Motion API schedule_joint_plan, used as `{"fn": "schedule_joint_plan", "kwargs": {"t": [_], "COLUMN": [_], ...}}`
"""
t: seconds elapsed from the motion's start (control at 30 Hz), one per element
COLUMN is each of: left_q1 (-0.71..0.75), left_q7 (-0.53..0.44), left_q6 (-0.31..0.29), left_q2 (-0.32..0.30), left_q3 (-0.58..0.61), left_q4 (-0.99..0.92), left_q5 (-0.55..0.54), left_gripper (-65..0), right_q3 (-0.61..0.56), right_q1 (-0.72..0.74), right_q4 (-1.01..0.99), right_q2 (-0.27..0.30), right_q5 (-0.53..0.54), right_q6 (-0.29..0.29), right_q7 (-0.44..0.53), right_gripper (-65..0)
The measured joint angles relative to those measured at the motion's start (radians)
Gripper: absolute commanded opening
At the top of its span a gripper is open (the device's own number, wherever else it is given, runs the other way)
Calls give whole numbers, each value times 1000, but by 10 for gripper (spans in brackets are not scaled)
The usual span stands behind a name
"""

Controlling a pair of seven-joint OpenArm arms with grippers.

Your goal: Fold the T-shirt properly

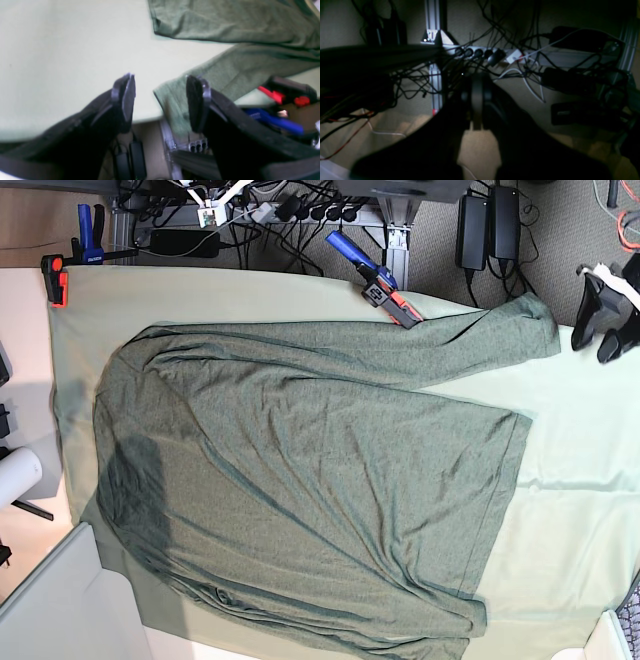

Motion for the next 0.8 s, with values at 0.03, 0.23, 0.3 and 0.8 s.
{"fn": "schedule_joint_plan", "kwargs": {"t": [0.03,0.23,0.3,0.8], "left_q1": [-15,-39,-42,-44], "left_q7": [-1,-15,-13,-19], "left_q6": [0,0,0,1], "left_q2": [-9,-15,-13,-10], "left_q3": [9,88,108,125], "left_q4": [-24,-145,-145,-183], "left_q5": [12,23,4,19], "left_gripper": [-289,-288,-288,-288], "right_q3": [0,0,0,0], "right_q1": [0,0,0,0], "right_q4": [0,2,2,13], "right_q2": [0,0,0,0], "right_q5": [0,0,0,0], "right_q6": [0,0,0,0], "right_q7": [0,0,0,0], "right_gripper": [-650,-650,-650,-650]}}
